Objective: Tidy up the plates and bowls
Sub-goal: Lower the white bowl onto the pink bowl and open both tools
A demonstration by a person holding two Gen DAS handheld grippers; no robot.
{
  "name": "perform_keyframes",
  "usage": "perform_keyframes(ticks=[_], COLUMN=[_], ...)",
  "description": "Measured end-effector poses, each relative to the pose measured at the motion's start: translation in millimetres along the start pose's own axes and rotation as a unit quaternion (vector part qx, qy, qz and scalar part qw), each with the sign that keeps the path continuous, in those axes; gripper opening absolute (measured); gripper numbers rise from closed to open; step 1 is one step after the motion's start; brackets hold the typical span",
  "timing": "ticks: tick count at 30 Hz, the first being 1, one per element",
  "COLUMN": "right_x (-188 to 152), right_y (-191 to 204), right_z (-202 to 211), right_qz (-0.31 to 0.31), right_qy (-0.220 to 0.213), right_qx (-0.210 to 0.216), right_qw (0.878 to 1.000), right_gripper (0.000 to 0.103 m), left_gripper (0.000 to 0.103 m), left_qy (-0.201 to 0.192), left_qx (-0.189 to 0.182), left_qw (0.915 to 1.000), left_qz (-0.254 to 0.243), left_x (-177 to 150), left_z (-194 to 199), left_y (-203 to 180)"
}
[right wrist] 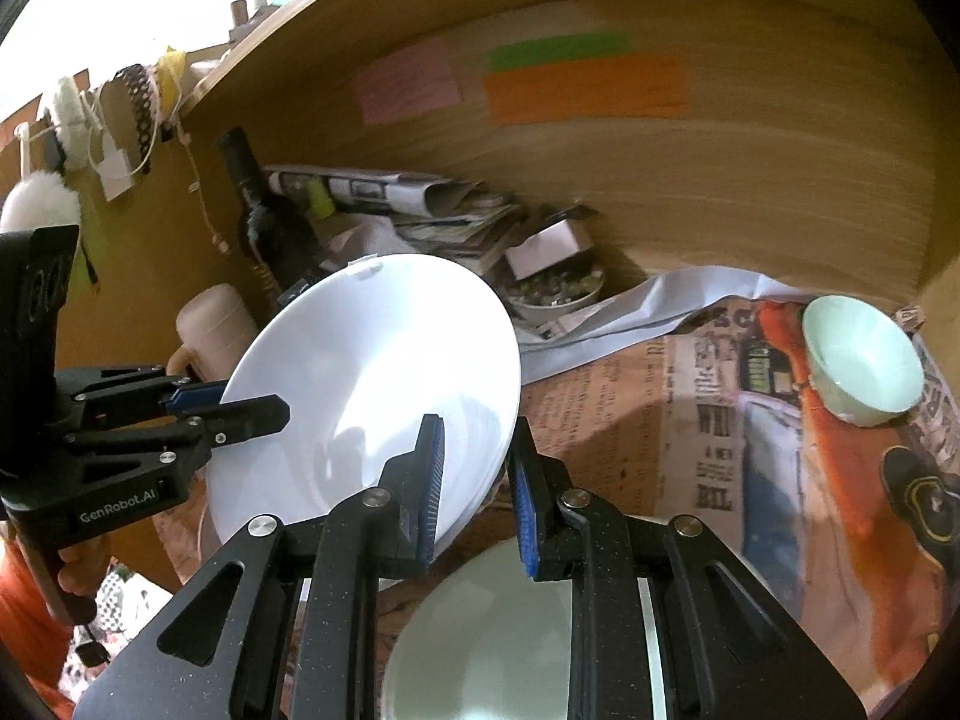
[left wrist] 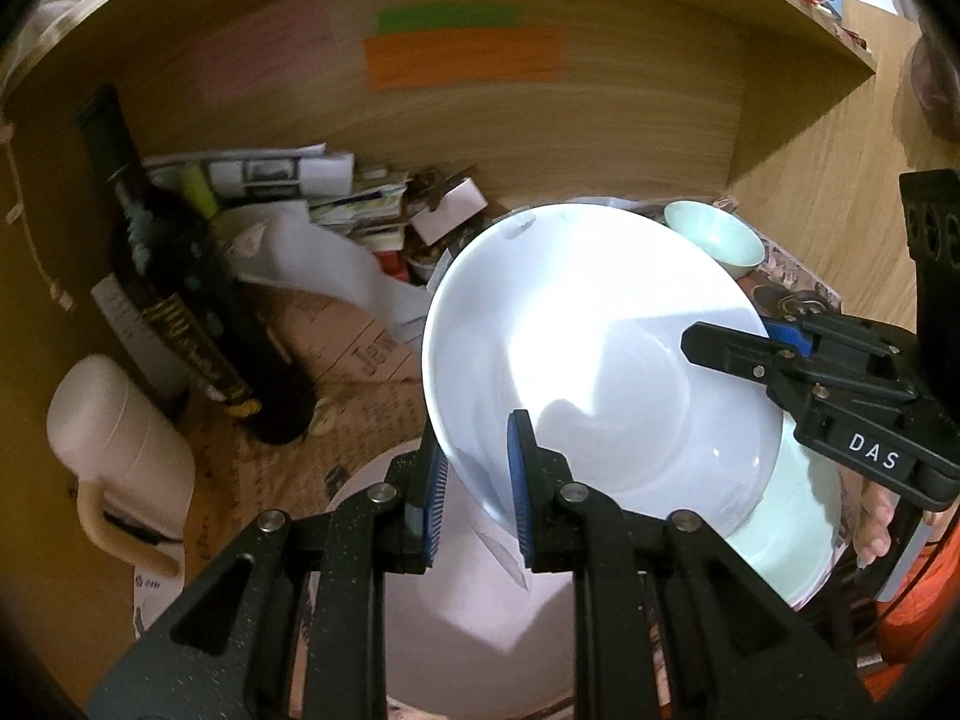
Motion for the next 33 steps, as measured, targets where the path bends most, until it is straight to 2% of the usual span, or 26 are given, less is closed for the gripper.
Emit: perform_keyframes(ticks=[21, 33], right_x=[-36.6, -54.6], right_y=[47.5, 55.3], right_z=[-40.0, -52.0], right_qz=[0.016, 0.021], right_qy=[0.058, 0.087], right_qx=[0.04, 0.05], right_qw=[0.997, 0.995], right_gripper=[0.019, 0.019], left_gripper=[0.019, 0.019], left_qy=[0.028, 0.048], left_qx=[0.025, 0.031], left_qw=[0.9976, 0.9966], left_qz=[0.059, 0.059], left_x=[-53.6, -75.2], left_z=[8.5, 3.3], left_y=[48.5, 53.6])
Point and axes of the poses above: each gripper's, at about its wrist camera, not at the fingertips, and z roughly against the way its jaws point, y to its left, x to its top, the point moved 9 cm from there along -z, roughly the way its jaws point, and after that the axes turned 1 degree about -z, right-handed, at the moved point
